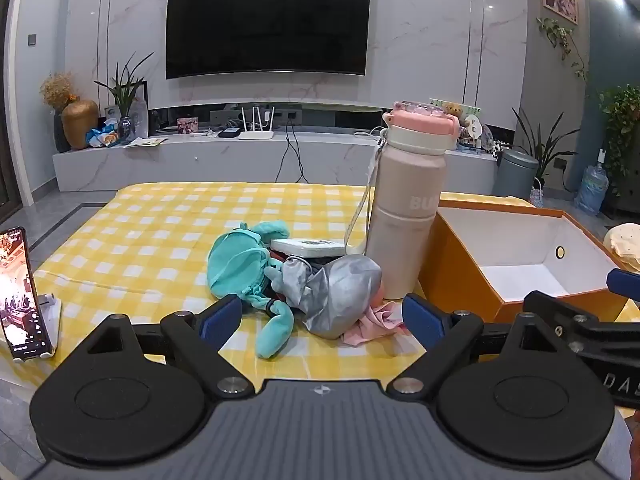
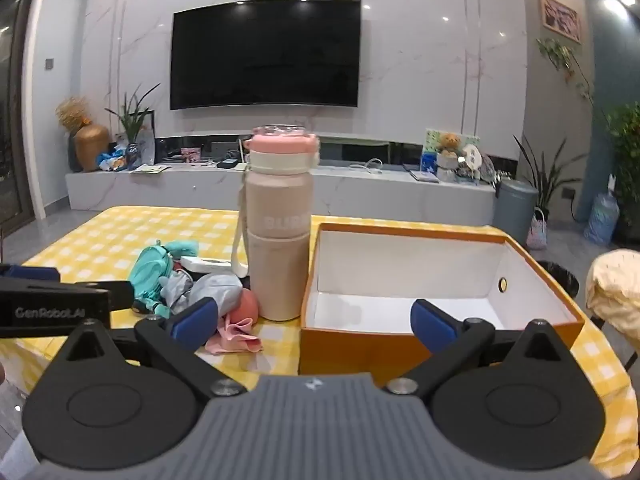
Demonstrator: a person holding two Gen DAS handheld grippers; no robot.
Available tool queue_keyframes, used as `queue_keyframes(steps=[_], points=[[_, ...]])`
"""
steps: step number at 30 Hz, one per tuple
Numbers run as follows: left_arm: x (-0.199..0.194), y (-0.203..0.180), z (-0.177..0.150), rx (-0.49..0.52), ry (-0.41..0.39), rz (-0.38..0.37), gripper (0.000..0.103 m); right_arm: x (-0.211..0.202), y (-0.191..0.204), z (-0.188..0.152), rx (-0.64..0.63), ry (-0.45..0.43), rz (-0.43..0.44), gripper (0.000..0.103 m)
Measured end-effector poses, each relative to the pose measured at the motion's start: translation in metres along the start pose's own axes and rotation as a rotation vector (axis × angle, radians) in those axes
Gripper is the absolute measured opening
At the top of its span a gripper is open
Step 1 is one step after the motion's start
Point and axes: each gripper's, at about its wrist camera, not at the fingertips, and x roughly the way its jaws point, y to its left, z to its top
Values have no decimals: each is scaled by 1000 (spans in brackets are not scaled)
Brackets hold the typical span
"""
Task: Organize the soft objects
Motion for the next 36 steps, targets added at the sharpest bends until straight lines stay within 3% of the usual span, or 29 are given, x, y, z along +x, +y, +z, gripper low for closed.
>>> queue_keyframes(steps=[8,11,24,36], points=[[0,0,0,-3,0,-2,103,9,-11,0,22,37,-2,100],[0,1,0,-5,1,-2,103,-1,3,0,-10,19,-13,100],[1,-4,-6,-2,8,-2,103,3,-2,-5,3,33,-17,100],[10,-5,-3,1,21,-33,103,8,-11,-6,35,61,-80,100]])
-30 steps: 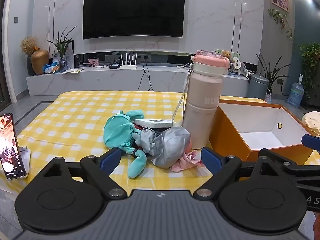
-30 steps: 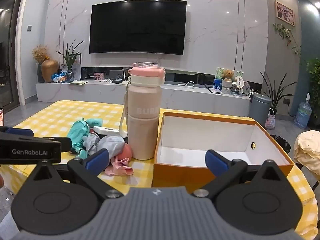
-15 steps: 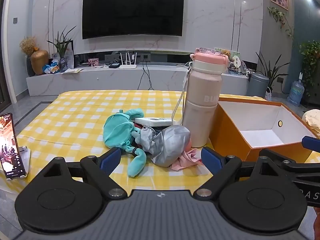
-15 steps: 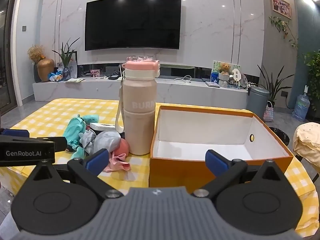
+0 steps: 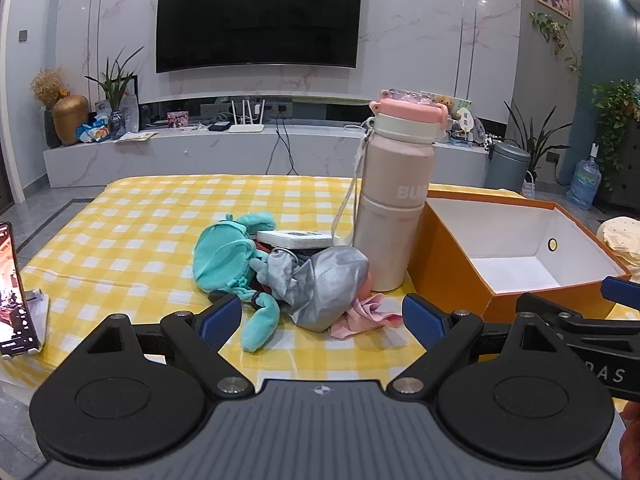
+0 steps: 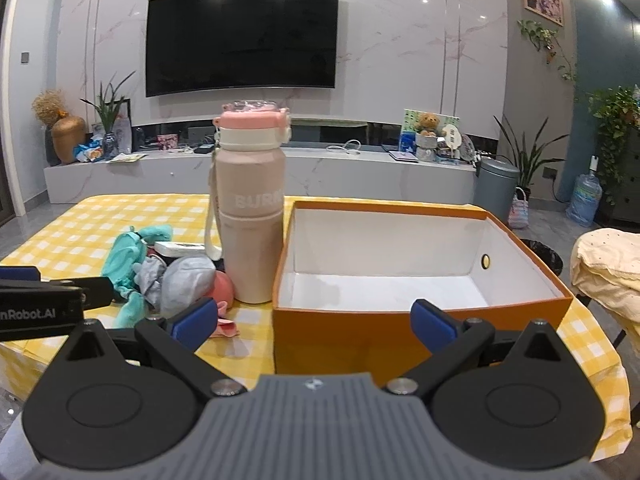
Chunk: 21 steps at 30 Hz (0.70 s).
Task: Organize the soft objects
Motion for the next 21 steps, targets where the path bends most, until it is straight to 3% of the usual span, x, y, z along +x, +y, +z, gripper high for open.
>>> queue_keyframes(steps=[21], points=[[6,-1,-3,-5,19,-7,103,8,-2,-1,20,40,-22,100]])
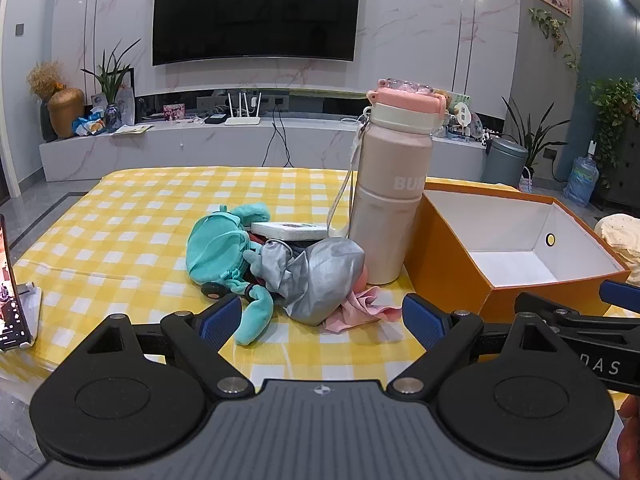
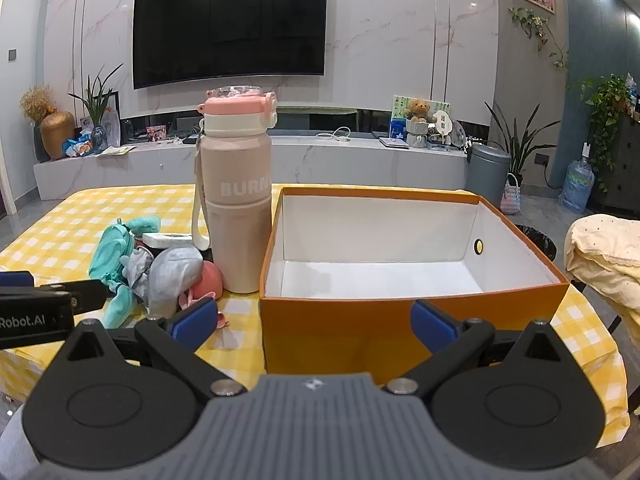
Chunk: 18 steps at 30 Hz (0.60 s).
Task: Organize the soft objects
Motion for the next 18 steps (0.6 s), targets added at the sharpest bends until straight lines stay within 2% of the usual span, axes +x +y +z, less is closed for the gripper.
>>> queue_keyframes(steps=[18], points=[[2,0,-1,-5,10,-1,103,3,0,-1,1,19,0,100]])
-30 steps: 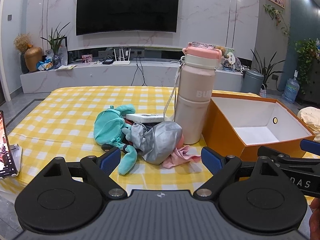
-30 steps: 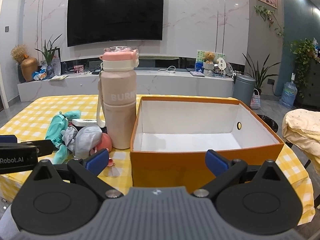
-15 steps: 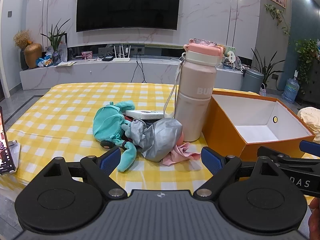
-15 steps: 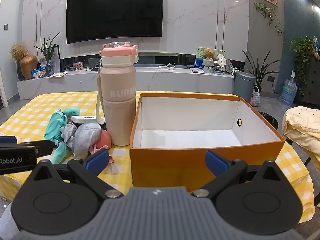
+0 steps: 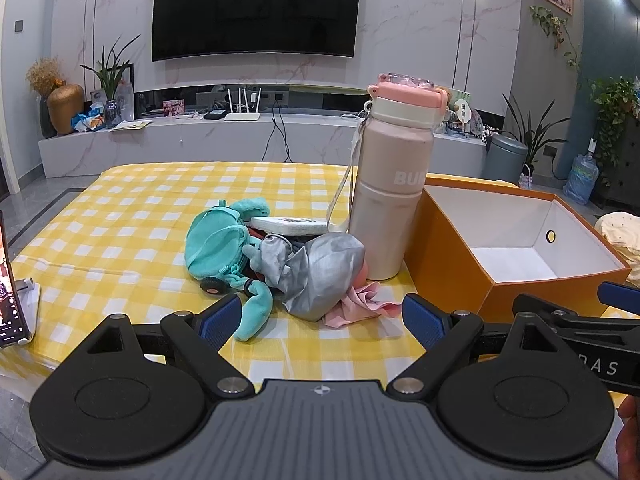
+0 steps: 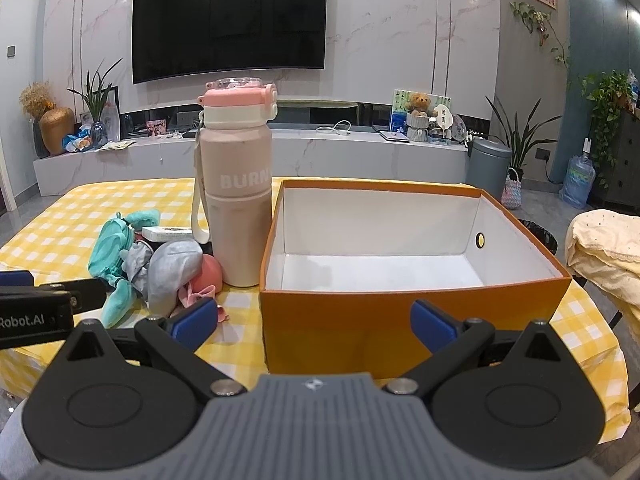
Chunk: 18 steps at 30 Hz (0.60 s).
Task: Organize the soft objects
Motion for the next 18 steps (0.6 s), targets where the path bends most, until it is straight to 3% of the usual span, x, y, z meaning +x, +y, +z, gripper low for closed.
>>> queue_keyframes(steps=[18], points=[[1,-1,-4,2,6,-3,103,4,0,-2,5,23,2,100]])
